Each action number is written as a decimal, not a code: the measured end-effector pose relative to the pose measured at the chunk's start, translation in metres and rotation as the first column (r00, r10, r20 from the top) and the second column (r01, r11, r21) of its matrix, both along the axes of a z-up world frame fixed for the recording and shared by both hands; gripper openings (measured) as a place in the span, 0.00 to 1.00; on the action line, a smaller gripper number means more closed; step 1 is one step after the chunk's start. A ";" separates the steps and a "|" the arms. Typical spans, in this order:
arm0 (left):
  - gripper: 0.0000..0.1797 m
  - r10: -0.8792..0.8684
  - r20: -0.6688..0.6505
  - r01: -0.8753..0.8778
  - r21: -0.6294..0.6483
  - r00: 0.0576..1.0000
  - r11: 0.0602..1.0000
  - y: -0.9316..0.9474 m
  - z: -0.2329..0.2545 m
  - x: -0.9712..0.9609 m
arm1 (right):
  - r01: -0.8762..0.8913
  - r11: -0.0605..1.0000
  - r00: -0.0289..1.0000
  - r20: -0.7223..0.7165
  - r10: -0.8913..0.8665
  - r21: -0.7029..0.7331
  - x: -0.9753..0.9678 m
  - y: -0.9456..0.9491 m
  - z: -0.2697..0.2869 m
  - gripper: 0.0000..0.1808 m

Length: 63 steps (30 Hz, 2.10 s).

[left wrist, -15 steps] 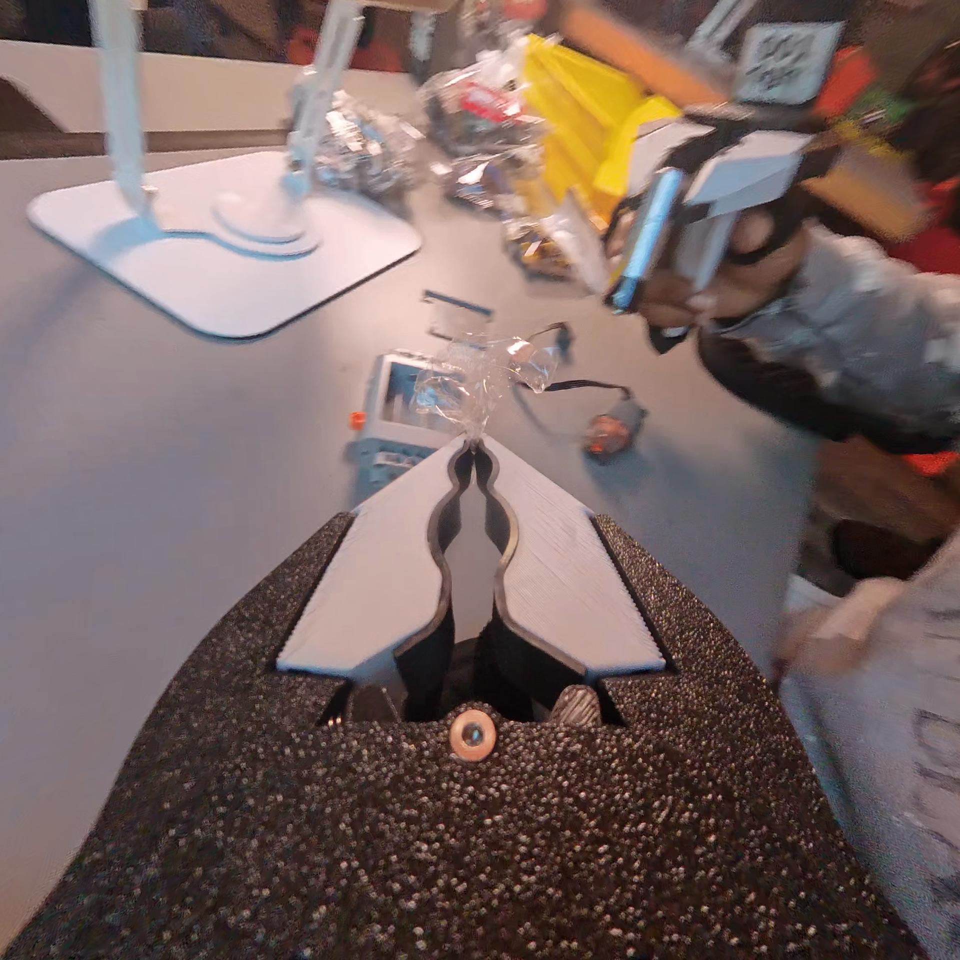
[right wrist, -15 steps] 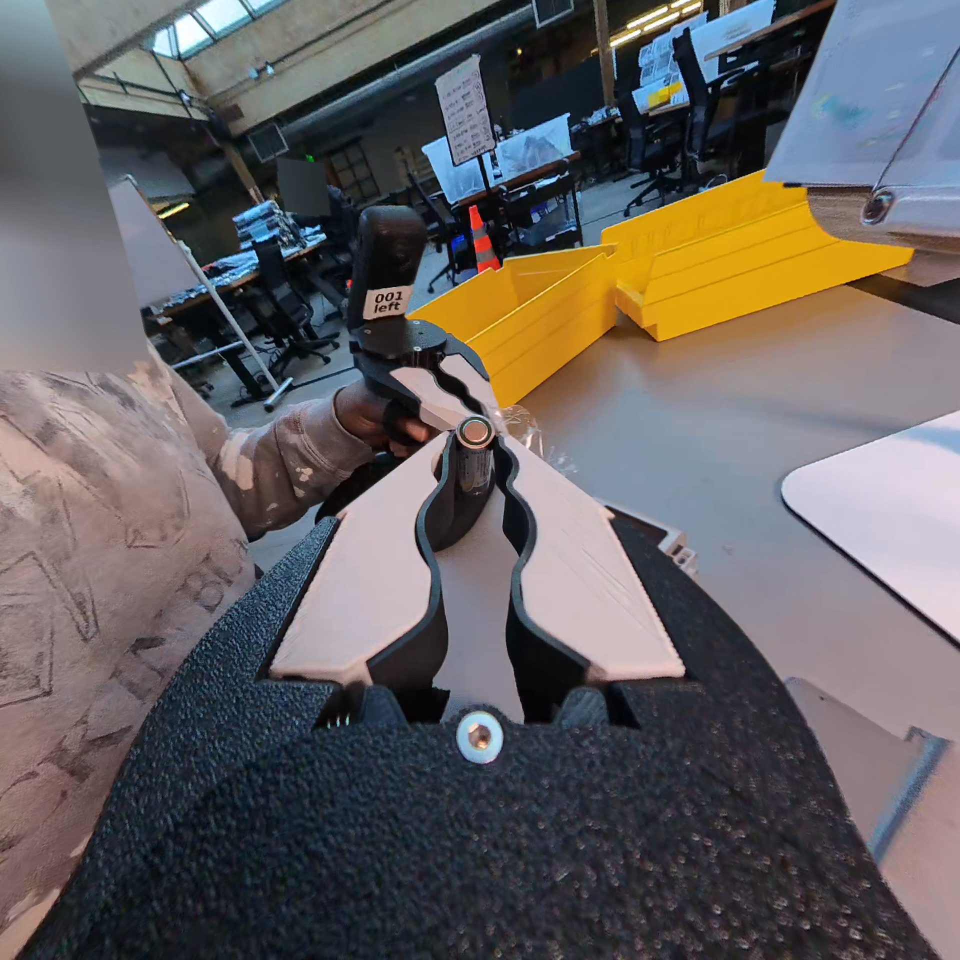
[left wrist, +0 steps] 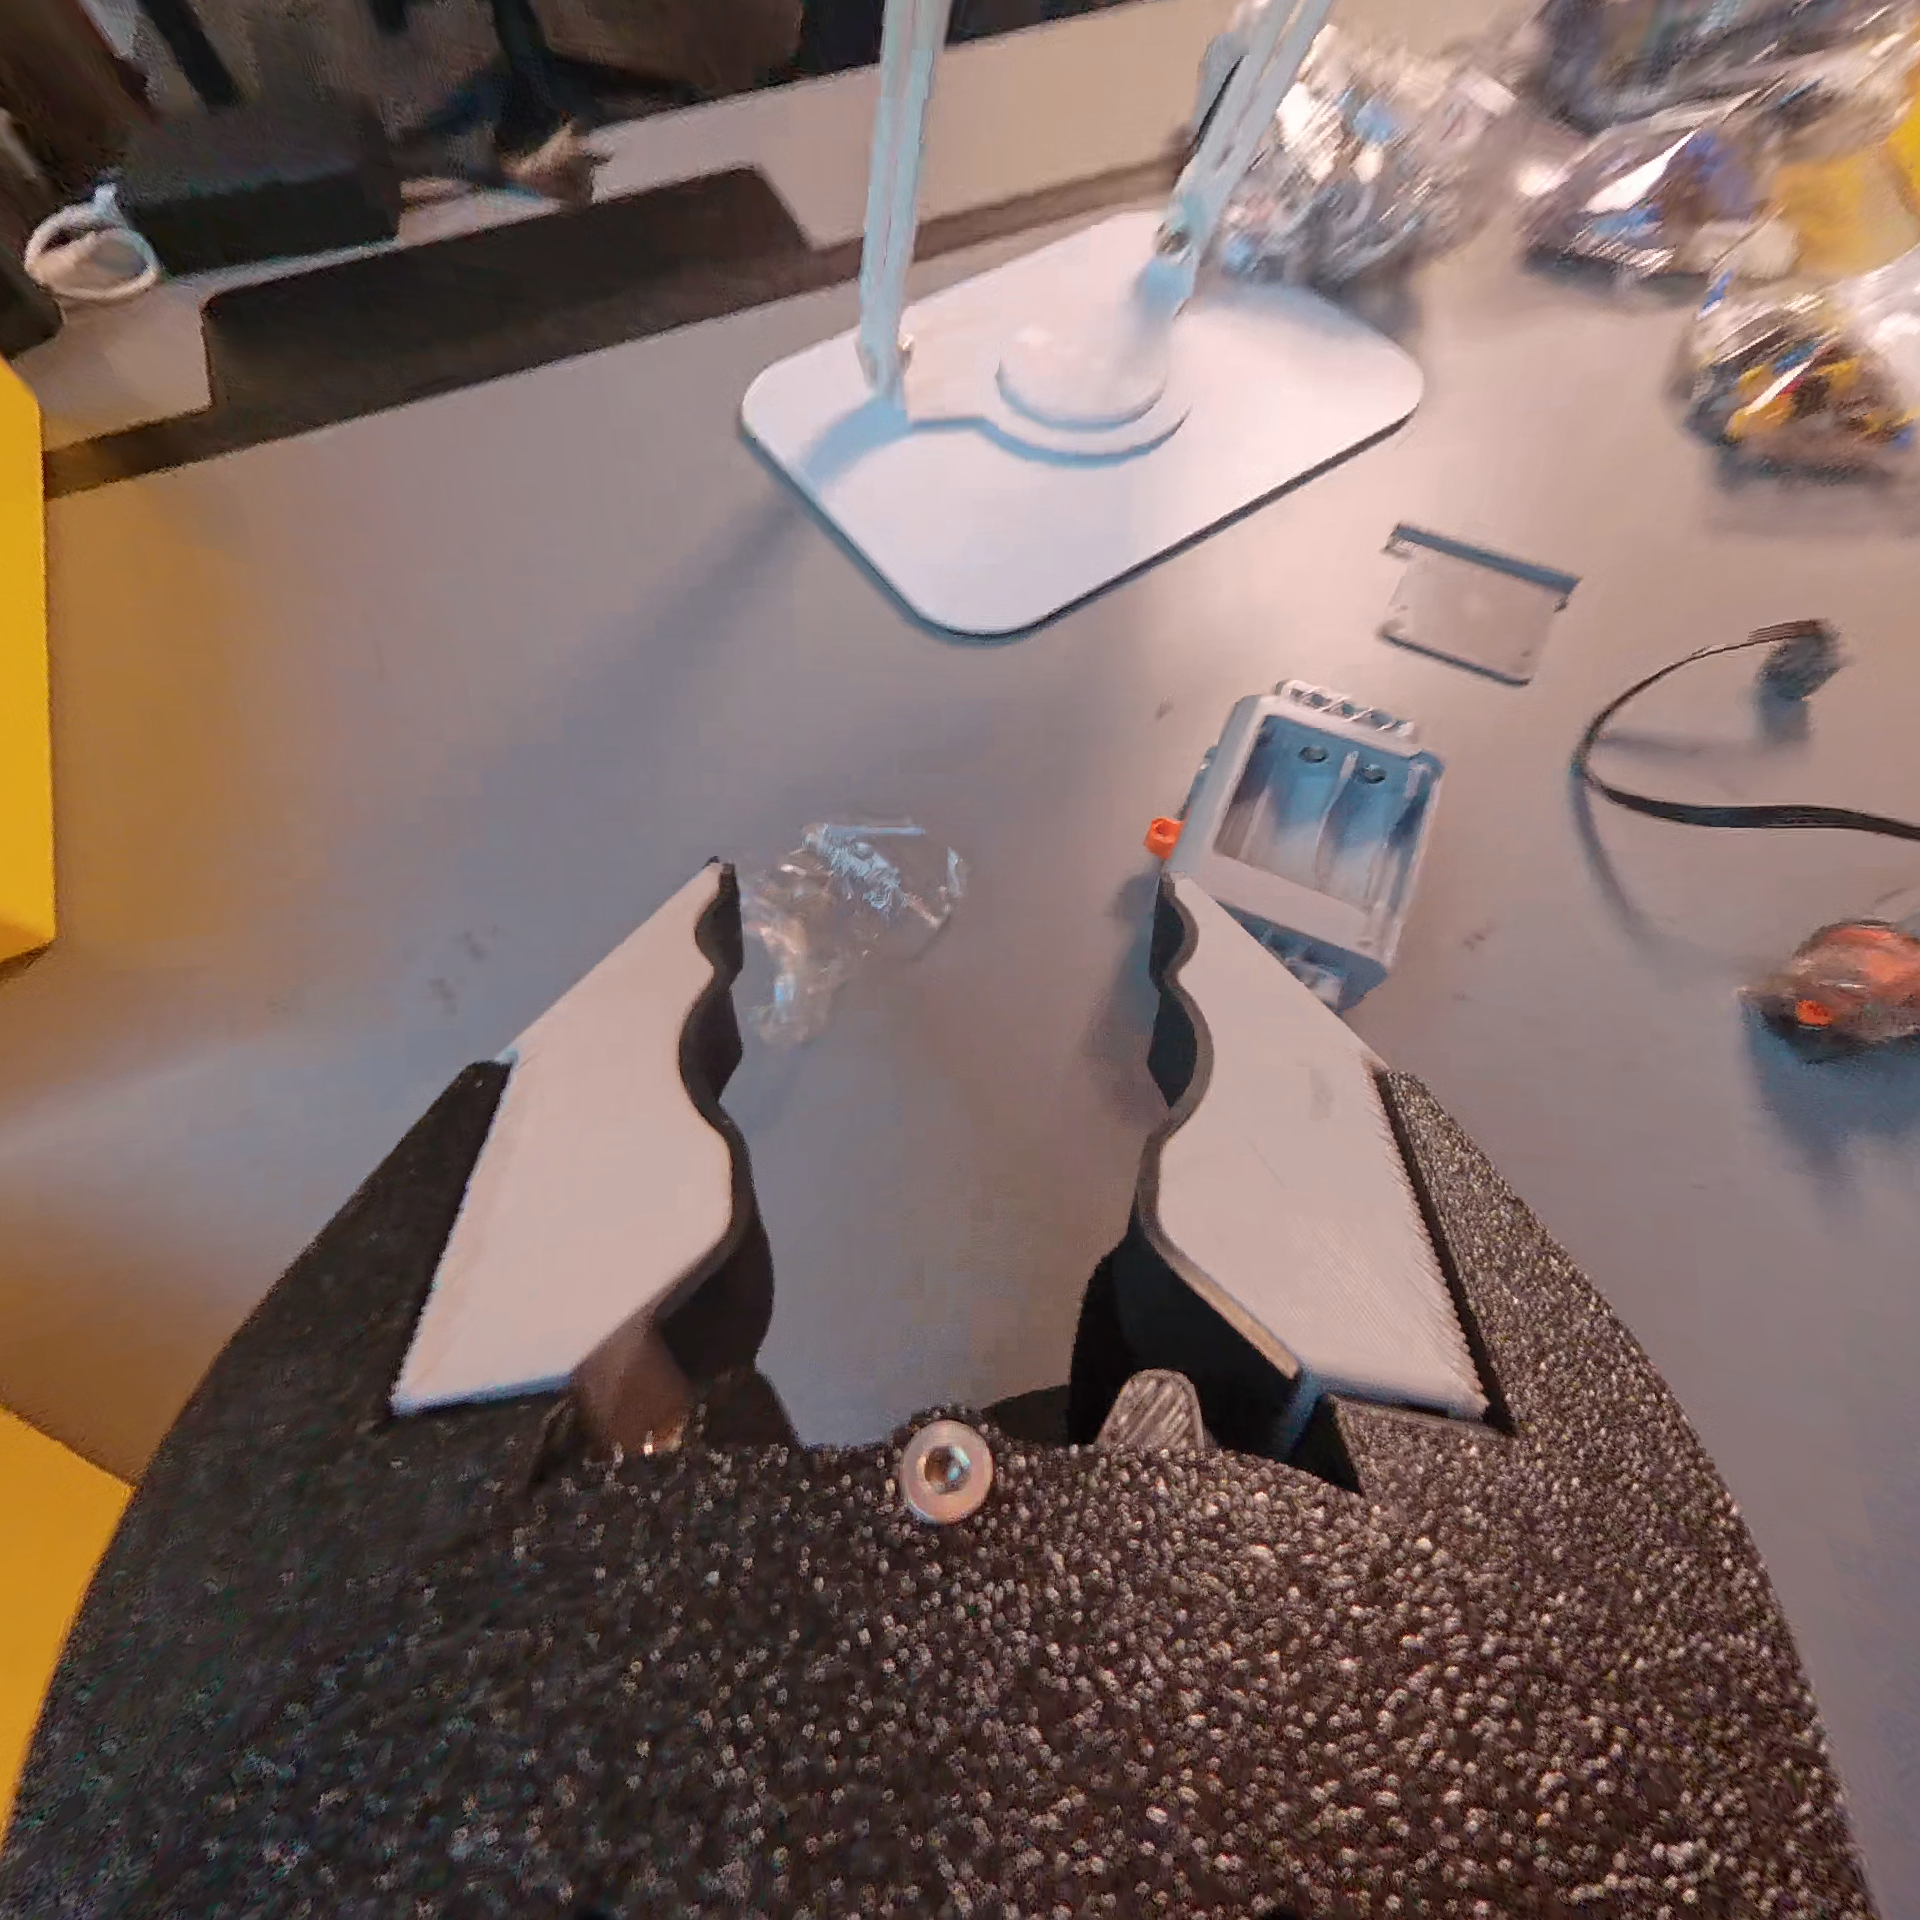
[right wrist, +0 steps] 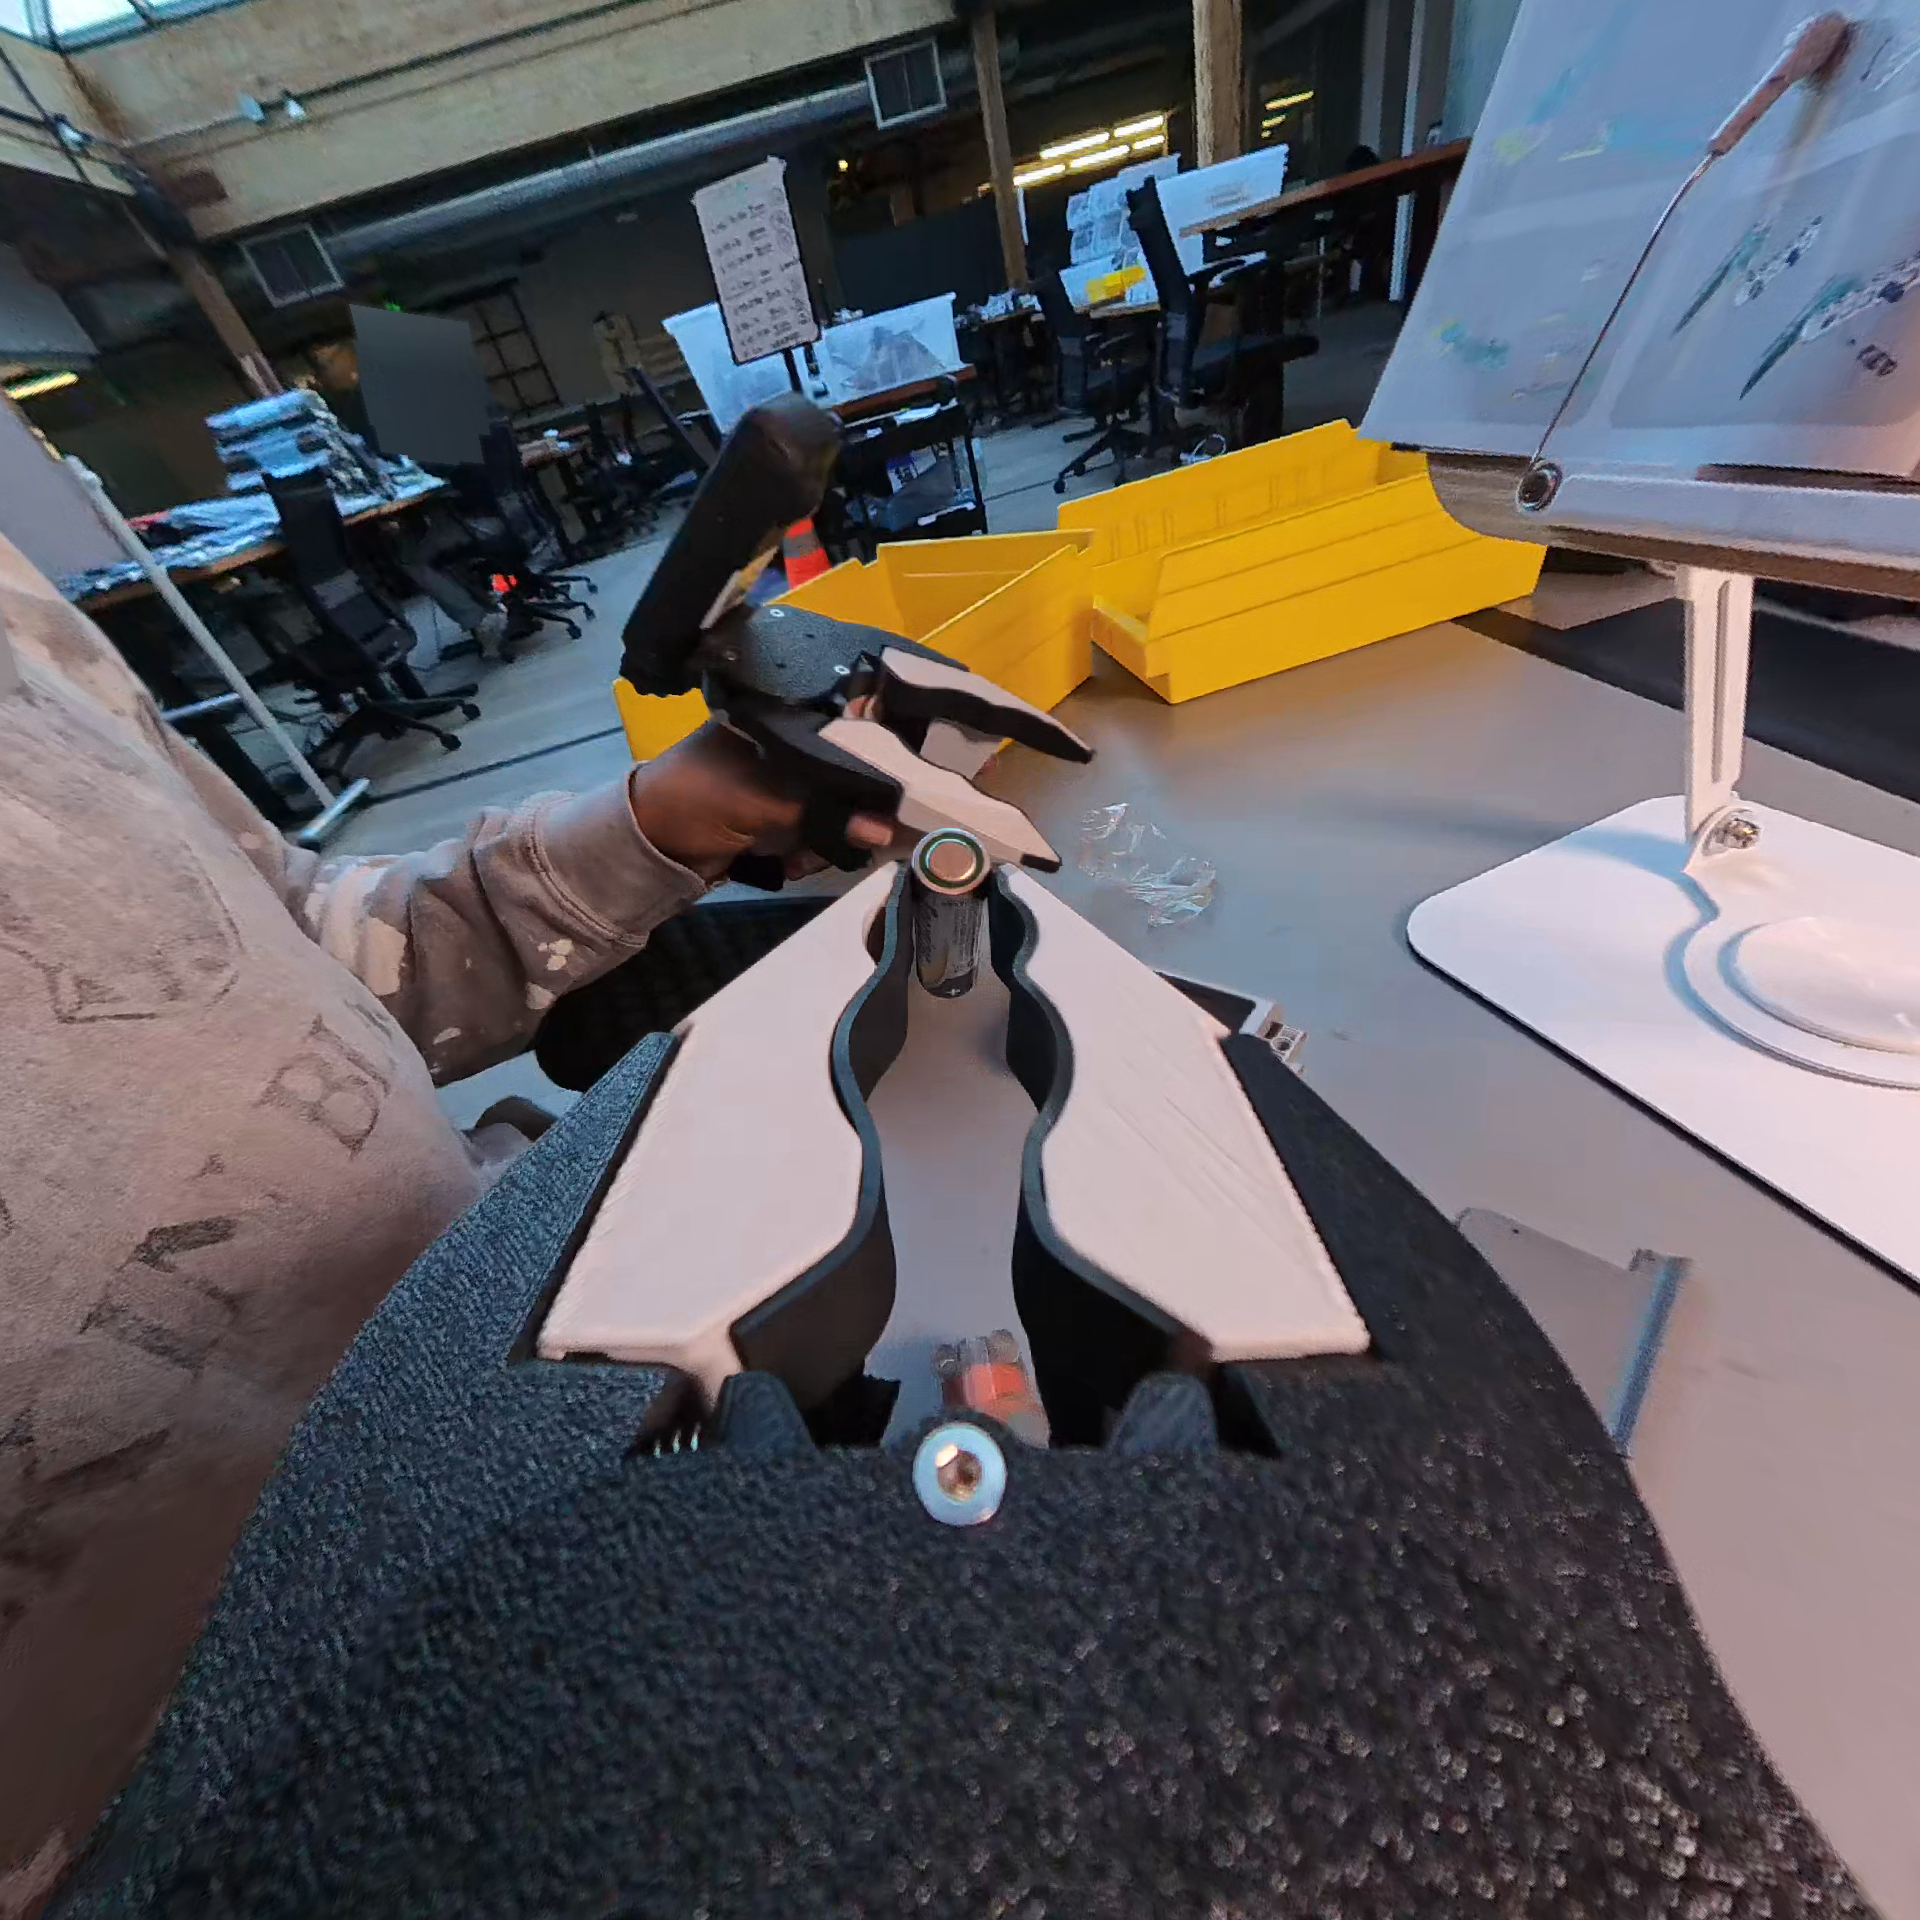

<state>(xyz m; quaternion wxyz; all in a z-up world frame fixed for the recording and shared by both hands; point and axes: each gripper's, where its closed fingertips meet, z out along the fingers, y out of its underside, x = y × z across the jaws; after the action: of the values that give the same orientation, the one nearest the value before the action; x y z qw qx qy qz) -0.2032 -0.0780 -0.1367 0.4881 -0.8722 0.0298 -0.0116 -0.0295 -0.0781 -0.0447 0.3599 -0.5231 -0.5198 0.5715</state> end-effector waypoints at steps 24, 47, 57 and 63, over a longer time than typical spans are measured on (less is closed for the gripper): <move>0.06 -0.567 0.802 0.218 0.529 0.187 0.820 -0.017 0.096 0.105 | 0.013 0.983 0.993 -0.117 0.009 0.182 -0.048 -0.021 0.003 0.18; 0.09 -0.572 0.810 0.236 0.535 0.131 0.812 0.008 0.112 0.110 | 0.104 0.834 0.994 -0.086 -0.068 0.542 -0.055 0.012 0.015 0.08; 0.41 -0.389 0.437 0.376 0.121 0.811 0.919 -0.001 0.023 0.068 | -0.102 0.962 0.977 0.208 0.049 0.253 -0.056 0.048 -0.048 0.07; 0.46 -0.390 0.243 0.417 -0.066 0.888 0.907 0.006 -0.022 0.082 | -0.191 0.981 0.925 0.340 0.172 0.023 -0.078 0.045 -0.088 0.07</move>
<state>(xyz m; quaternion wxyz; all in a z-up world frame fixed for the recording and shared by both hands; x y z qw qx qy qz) -0.1216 -0.0723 -0.1590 0.4236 -0.8667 0.1545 -0.2131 -0.1078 -0.0332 -0.1328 0.2258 -0.5524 -0.6353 0.4902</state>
